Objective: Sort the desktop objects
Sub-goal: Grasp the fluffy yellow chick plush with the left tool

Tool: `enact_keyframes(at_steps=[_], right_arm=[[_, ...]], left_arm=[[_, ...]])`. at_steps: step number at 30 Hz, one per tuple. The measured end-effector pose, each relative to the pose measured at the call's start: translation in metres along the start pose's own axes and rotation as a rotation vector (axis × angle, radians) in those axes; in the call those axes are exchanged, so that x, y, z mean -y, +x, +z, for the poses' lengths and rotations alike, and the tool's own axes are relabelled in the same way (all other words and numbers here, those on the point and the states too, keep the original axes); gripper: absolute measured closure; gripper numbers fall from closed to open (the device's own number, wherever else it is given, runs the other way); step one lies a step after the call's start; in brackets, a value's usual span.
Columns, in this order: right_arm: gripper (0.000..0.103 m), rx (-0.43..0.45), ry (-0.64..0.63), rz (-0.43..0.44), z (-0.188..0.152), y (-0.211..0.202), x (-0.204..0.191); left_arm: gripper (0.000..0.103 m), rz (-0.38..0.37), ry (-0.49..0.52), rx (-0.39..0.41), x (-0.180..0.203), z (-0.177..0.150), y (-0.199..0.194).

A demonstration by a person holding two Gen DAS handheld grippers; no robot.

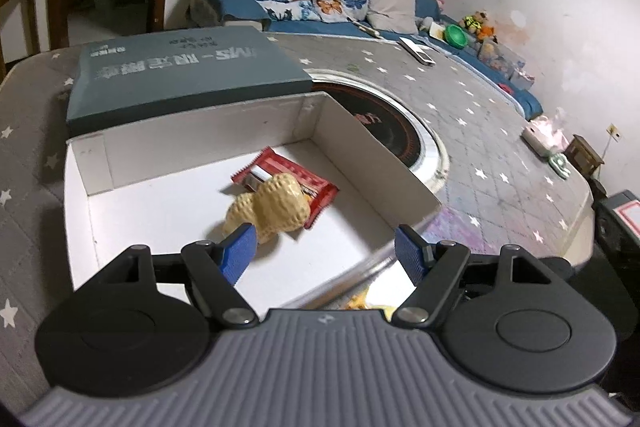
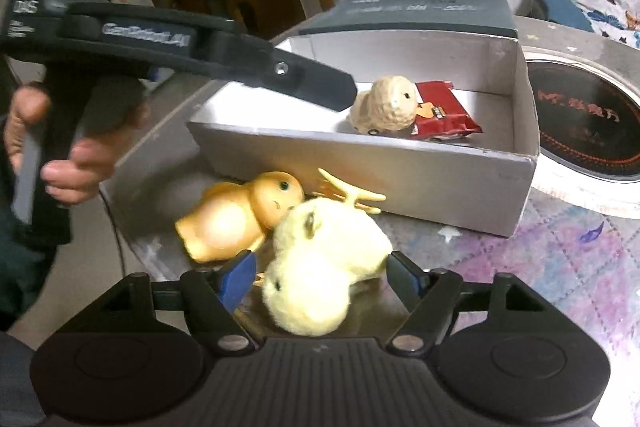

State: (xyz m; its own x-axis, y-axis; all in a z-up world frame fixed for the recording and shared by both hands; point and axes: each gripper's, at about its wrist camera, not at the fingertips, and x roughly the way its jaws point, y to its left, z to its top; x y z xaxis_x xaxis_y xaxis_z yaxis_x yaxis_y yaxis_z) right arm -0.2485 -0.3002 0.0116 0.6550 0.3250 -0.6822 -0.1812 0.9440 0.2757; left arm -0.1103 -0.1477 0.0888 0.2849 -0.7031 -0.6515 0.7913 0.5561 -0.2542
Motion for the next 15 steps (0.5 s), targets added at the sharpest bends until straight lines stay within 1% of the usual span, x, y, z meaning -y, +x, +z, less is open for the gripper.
enact_keyframes(at_steps=[3, 5, 6, 9, 11, 13, 15], right_arm=[[0.035, 0.002, 0.005, -0.008, 0.000, -0.005, 0.002], [0.036, 0.004, -0.004, -0.029, 0.000, -0.012, 0.004], [0.040, 0.006, -0.014, -0.051, -0.001, -0.017, 0.005], [0.040, 0.012, -0.048, -0.098, -0.002, -0.029, 0.006], [0.040, 0.015, -0.068, -0.116, -0.004, -0.032, 0.006], [0.040, 0.014, -0.082, -0.112, -0.005, -0.031, 0.004], [0.040, 0.010, -0.091, -0.101, -0.006, -0.030, 0.002]], left_arm=[[0.028, -0.019, 0.002, -0.016, 0.003, -0.005, 0.001], [0.028, -0.032, 0.012, -0.024, 0.007, -0.008, 0.001], [0.028, -0.040, 0.016, -0.029, 0.008, -0.009, 0.001], [0.028, -0.067, 0.018, -0.048, 0.013, -0.013, 0.004], [0.023, -0.060, 0.031, -0.048, 0.019, -0.015, 0.005], [0.022, -0.045, 0.046, -0.048, 0.024, -0.015, 0.006], [0.022, -0.046, 0.051, -0.041, 0.028, -0.014, 0.004]])
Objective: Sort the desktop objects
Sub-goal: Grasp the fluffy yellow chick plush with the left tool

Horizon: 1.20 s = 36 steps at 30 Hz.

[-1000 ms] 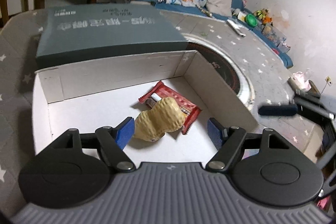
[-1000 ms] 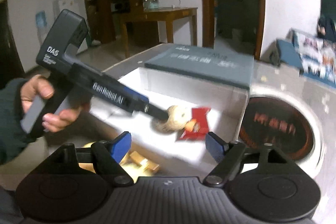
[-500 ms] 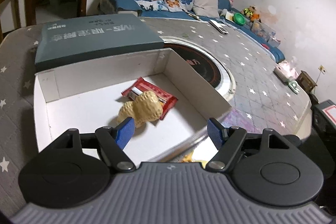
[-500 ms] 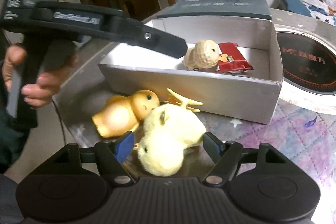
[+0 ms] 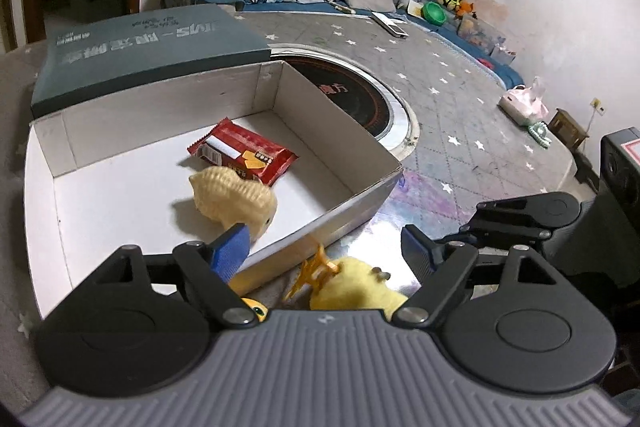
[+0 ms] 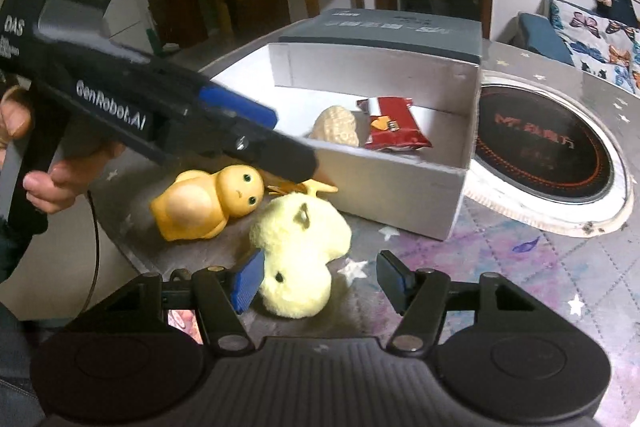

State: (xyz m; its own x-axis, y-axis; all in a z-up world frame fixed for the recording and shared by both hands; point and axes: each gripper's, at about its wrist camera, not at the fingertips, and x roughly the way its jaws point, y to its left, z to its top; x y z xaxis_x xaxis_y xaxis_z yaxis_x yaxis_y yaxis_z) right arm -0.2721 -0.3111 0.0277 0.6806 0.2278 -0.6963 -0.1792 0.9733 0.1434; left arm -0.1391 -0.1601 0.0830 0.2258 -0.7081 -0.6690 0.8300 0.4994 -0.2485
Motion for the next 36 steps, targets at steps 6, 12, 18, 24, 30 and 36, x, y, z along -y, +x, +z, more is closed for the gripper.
enact_keyframes(at_steps=[6, 12, 18, 24, 30, 36], right_arm=[[0.040, 0.006, -0.014, 0.039, -0.002, 0.009, -0.006], [0.045, -0.011, 0.005, 0.074, -0.004, 0.021, -0.009], [0.058, -0.042, 0.033, 0.127, -0.006, 0.023, -0.003], [0.059, -0.059, -0.010, 0.040, -0.010, 0.003, 0.008], [0.057, -0.072, -0.005, 0.005, -0.019, -0.006, 0.017], [0.048, -0.056, 0.002, -0.021, -0.029, -0.015, 0.017]], left_arm=[[0.022, 0.028, 0.051, 0.038, 0.013, 0.003, -0.011], [0.022, -0.021, 0.052, 0.034, 0.024, -0.004, -0.019], [0.022, -0.037, 0.044, 0.010, 0.030, -0.013, -0.019], [0.022, -0.056, 0.005, -0.018, 0.026, -0.019, -0.011], [0.022, -0.084, -0.032, -0.068, 0.027, -0.018, 0.019], [0.022, -0.099, -0.025, -0.122, 0.032, -0.016, 0.048]])
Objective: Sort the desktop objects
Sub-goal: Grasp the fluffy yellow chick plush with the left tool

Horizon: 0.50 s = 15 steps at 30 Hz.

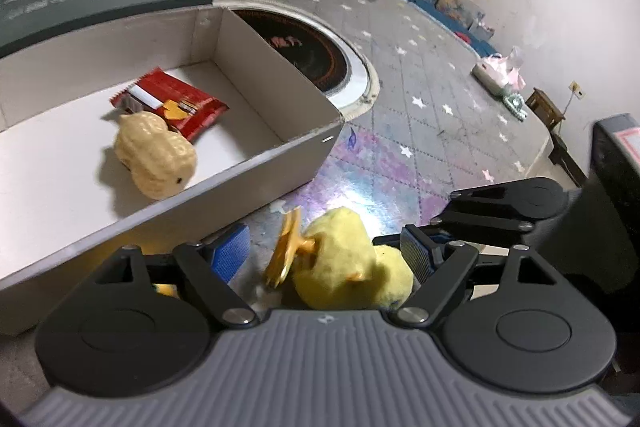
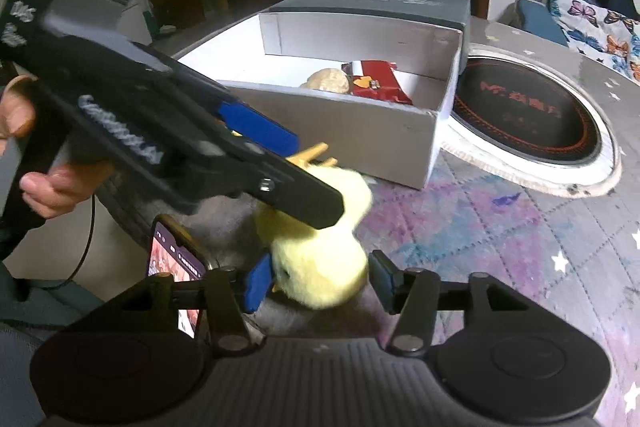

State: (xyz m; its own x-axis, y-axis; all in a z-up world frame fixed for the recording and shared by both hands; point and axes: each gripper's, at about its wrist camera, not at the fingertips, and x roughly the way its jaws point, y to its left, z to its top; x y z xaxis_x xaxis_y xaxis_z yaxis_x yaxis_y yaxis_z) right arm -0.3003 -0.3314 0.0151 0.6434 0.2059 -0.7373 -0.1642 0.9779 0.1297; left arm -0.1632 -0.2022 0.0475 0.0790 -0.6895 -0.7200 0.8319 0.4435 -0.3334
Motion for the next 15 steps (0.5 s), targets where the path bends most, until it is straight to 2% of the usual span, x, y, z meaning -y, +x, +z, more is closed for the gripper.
enact_keyframes(at_steps=[5, 9, 15], right_arm=[[0.050, -0.005, 0.025, -0.001, -0.009, -0.001, 0.002], [0.054, 0.009, 0.040, 0.006, -0.008, -0.001, 0.003], [0.054, 0.010, 0.024, -0.016, -0.005, -0.003, -0.001]], left_arm=[[0.022, -0.009, -0.018, -0.046, -0.002, -0.003, 0.017], [0.022, -0.026, -0.035, -0.046, -0.003, -0.004, 0.021], [0.031, -0.046, -0.033, -0.025, -0.001, -0.004, 0.018]])
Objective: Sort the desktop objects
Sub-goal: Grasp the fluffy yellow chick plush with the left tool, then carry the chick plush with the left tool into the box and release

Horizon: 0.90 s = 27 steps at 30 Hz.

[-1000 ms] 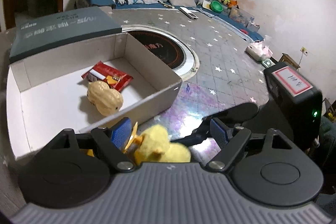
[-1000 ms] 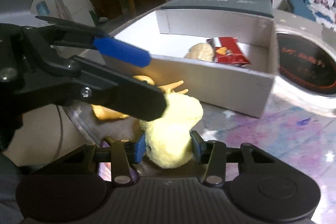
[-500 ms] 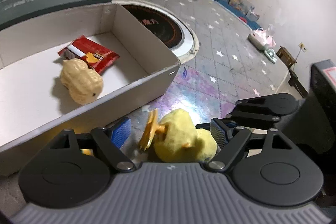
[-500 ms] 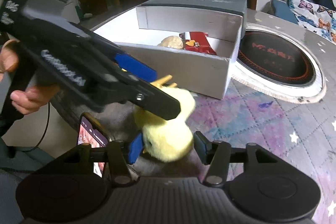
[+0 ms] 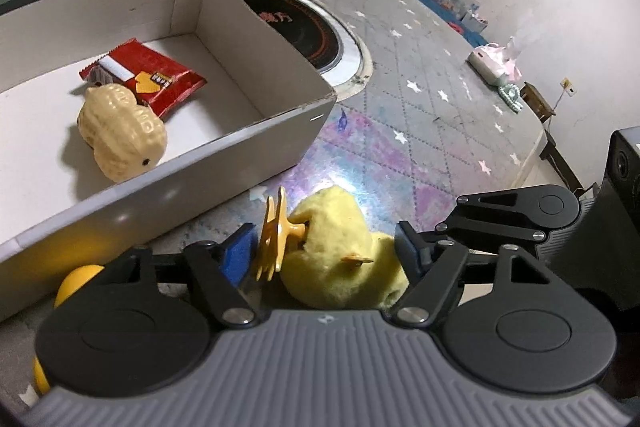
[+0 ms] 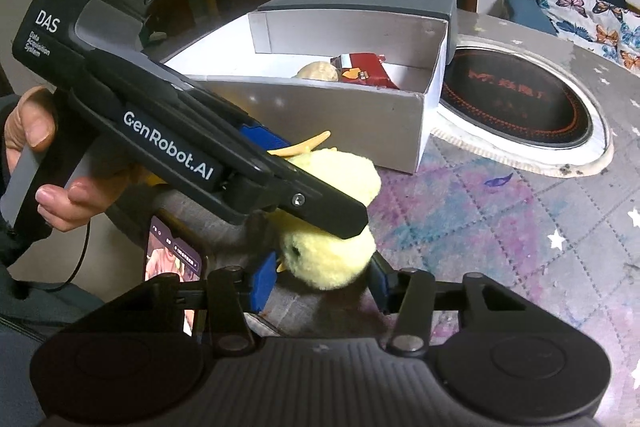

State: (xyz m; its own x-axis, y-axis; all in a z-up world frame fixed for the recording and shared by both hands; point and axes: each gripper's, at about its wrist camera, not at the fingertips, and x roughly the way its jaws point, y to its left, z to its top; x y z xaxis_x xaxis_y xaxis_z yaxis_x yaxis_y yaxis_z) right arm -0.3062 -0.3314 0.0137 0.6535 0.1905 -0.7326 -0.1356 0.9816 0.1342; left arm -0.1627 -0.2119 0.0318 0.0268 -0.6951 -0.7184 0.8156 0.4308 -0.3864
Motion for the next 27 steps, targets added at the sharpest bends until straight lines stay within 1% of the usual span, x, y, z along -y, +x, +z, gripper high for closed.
enact_keyframes(at_steps=[4, 7, 11, 14, 17, 18, 21, 23, 26, 27], right_arm=[[0.054, 0.013, -0.038, -0.010, 0.007, -0.011, -0.008], [0.054, 0.052, -0.096, -0.017, 0.023, -0.028, -0.017], [0.054, 0.117, -0.188, -0.032, 0.060, -0.034, -0.025], [0.054, 0.154, -0.255, -0.023, 0.095, -0.016, -0.024], [0.056, 0.159, -0.280, -0.001, 0.125, 0.012, -0.018], [0.058, 0.152, -0.282, 0.008, 0.134, 0.023, -0.016], [0.058, 0.115, -0.282, 0.041, 0.157, 0.056, -0.008], [0.058, 0.095, -0.296, 0.045, 0.163, 0.075, -0.007], [0.058, 0.067, -0.325, 0.042, 0.169, 0.098, -0.008], [0.058, 0.059, -0.318, 0.047, 0.171, 0.103, -0.006]], left_arm=[[0.032, -0.012, -0.009, 0.034, 0.003, 0.001, -0.015], [0.032, 0.001, 0.013, 0.103, 0.010, 0.007, -0.042], [0.032, 0.065, 0.042, 0.226, 0.009, 0.025, -0.077], [0.032, 0.123, 0.021, 0.283, -0.010, 0.042, -0.087], [0.032, 0.148, -0.055, 0.290, -0.043, 0.058, -0.085], [0.032, 0.155, -0.082, 0.287, -0.056, 0.062, -0.082], [0.032, 0.181, -0.153, 0.283, -0.089, 0.070, -0.074], [0.032, 0.198, -0.195, 0.271, -0.107, 0.075, -0.066], [0.032, 0.198, -0.248, 0.254, -0.129, 0.076, -0.056], [0.032, 0.195, -0.264, 0.249, -0.136, 0.075, -0.054]])
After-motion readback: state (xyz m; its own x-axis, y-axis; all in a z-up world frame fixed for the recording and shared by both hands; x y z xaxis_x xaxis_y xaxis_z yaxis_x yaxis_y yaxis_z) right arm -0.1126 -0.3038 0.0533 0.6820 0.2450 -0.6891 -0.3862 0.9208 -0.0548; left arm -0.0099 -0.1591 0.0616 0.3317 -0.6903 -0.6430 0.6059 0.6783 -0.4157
